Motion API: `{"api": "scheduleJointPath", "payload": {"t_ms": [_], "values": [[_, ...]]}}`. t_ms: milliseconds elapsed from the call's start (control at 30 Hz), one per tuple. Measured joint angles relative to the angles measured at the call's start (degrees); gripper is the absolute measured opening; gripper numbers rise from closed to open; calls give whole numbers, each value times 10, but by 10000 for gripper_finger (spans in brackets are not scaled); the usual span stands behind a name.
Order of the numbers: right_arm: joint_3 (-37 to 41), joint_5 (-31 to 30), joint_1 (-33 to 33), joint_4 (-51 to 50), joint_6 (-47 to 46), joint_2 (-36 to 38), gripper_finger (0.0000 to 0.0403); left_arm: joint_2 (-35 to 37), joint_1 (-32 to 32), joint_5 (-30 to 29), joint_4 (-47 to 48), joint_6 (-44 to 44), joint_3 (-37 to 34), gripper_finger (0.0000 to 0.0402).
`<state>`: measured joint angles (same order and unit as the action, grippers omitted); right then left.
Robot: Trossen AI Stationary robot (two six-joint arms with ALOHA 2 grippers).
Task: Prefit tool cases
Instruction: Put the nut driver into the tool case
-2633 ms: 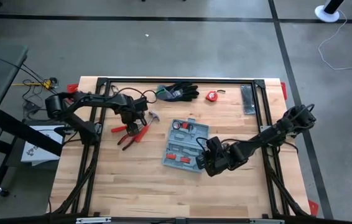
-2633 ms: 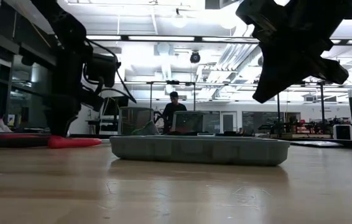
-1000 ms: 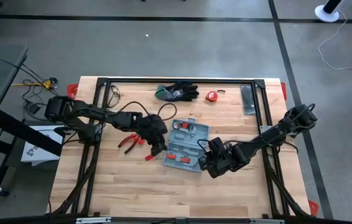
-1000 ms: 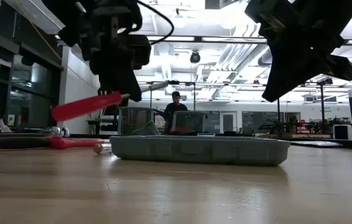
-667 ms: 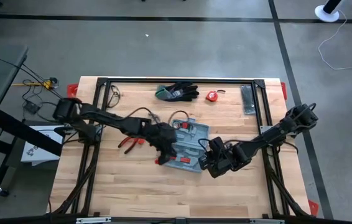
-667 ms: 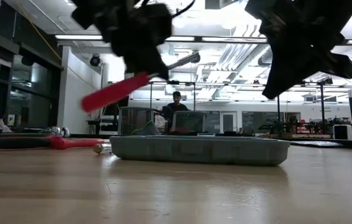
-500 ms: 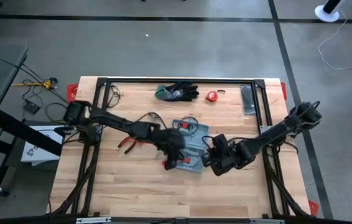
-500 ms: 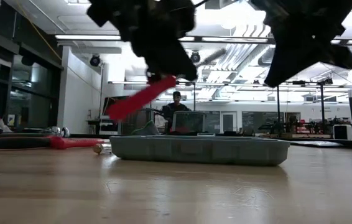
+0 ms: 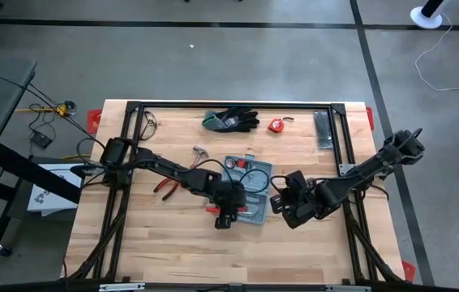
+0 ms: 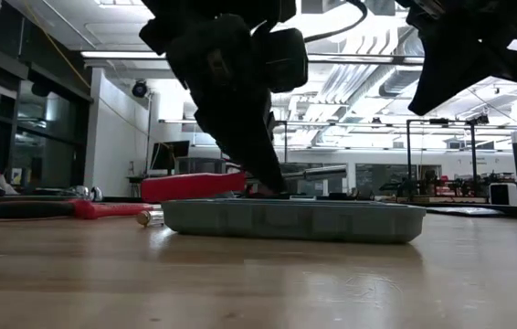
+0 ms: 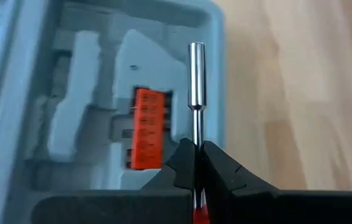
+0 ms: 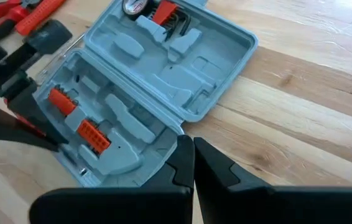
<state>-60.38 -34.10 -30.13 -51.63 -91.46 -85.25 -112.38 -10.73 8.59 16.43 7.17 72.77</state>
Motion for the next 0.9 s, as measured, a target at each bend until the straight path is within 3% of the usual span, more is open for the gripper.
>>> {"api": "scheduleJointPath", "payload": {"t_ms": [567, 900], "values": [[13, -4, 0, 3, 0, 0, 1, -11, -2, 18, -81, 6, 1, 1], [13, -4, 0, 4, 0, 0, 1, -32, -2, 30, -70, -22, 0, 2]]}}
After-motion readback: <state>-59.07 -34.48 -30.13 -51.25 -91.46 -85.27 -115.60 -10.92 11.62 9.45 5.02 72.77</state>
